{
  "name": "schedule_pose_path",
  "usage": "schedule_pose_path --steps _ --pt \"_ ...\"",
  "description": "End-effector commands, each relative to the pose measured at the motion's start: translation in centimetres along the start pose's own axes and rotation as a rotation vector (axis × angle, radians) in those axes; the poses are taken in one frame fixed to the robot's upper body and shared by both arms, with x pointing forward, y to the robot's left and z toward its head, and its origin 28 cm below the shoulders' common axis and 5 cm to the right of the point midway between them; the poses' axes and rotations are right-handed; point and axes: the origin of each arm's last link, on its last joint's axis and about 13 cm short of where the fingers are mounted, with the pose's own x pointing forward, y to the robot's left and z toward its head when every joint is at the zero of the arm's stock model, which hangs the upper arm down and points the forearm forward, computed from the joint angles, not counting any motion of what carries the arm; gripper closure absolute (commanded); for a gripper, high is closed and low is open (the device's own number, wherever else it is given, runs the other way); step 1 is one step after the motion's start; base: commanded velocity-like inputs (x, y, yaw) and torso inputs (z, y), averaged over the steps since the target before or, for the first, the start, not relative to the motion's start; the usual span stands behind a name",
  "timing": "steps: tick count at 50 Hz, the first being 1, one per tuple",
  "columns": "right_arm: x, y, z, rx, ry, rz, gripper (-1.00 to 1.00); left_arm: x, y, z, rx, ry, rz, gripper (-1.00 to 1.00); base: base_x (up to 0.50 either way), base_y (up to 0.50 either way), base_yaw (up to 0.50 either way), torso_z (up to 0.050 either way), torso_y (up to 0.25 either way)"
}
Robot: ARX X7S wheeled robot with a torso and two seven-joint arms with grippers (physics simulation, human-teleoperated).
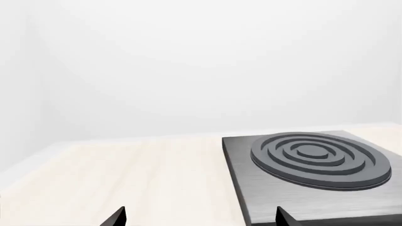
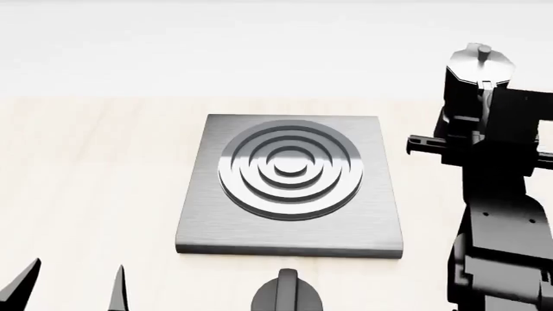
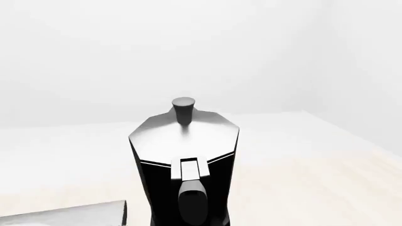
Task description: Put the moka pot on the stove.
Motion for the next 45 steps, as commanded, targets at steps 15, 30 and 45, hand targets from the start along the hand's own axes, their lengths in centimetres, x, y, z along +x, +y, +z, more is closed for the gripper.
schedule_pose_path --steps 15,30,45 --pt "1.9 6.0 4.4 0.01 -0.118 0.204 1.0 -0.6 0.2 0.4 -0.011 -0.006 0.004 -1.0 0.0 0.0 0.0 0.0 0.001" --pt "1.5 8.8 4.3 0.024 -0.107 0.309 1.0 -0.6 0.3 0.5 -0.013 -0.01 0.006 -1.0 0.0 0.0 0.0 0.0 0.001" --pt "1.1 10.4 3.8 0.047 -0.09 0.375 1.0 -0.7 0.4 0.5 -0.013 -0.011 0.007 -1.0 0.0 0.0 0.0 0.0 0.001"
